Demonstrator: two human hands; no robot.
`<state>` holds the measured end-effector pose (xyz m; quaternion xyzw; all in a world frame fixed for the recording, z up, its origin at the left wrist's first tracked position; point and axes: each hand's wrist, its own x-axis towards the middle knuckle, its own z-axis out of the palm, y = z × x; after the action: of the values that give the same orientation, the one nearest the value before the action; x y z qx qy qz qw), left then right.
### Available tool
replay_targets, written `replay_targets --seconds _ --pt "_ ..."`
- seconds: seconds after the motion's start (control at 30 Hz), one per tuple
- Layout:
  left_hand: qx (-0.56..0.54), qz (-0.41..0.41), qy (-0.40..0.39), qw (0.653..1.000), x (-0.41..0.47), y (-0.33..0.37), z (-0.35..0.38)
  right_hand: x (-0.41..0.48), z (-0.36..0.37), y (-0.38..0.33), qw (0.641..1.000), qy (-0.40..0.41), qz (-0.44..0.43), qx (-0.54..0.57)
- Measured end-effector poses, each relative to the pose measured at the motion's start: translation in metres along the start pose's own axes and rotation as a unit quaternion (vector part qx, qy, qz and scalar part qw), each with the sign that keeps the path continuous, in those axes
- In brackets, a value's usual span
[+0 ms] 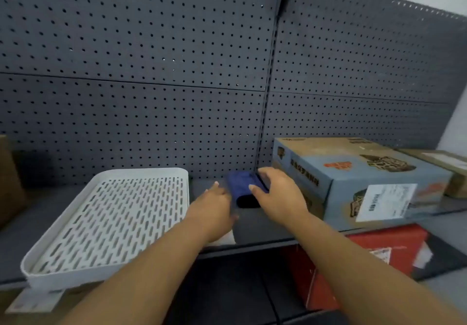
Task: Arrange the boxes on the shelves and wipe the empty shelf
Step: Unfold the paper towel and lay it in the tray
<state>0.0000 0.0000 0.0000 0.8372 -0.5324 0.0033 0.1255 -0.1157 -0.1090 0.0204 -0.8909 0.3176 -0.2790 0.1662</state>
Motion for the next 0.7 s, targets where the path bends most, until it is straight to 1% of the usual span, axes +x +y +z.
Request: replay_targets --seconds 0.1,0.2,0.33,0.4,0.47,0.5,0.57,0.63,0.7 --pt "0.048 -0.053 -0.054 0.996 0.005 0.016 0.017 -0.002 0.002 0.021 0.999 0.0 0.006 0.049" --pt "0.058 -0.108 -0.075 0.99 0.005 0.022 0.037 -0.007 0.007 0.037 0.996 -0.009 0.013 0.082" --pt "0.08 -0.14 -0.051 0.986 0.001 0.026 0.049 -0.01 0.012 0.048 0.99 -0.018 0.013 0.137" --pt "0.062 -0.157 -0.028 0.985 0.0 0.03 0.048 -0.01 0.015 0.051 0.987 -0.029 0.005 0.155" --pt "0.006 -0.187 0.024 0.982 0.001 0.033 0.044 -0.007 0.018 0.053 0.984 -0.038 0.0 0.172" --pt "-0.044 -0.207 0.065 0.975 0.001 0.032 0.042 -0.005 0.019 0.053 0.982 -0.041 -0.003 0.182" --pt "-0.172 -0.242 0.153 0.943 0.001 0.035 0.034 -0.002 0.023 0.052 0.977 -0.051 -0.002 0.206" --pt "-0.272 -0.247 0.226 0.902 0.003 0.039 0.024 0.003 0.026 0.047 0.969 -0.074 0.012 0.235" --pt "-0.356 -0.23 0.261 0.867 0.003 0.045 0.014 0.009 0.025 0.04 0.947 -0.119 0.054 0.292"
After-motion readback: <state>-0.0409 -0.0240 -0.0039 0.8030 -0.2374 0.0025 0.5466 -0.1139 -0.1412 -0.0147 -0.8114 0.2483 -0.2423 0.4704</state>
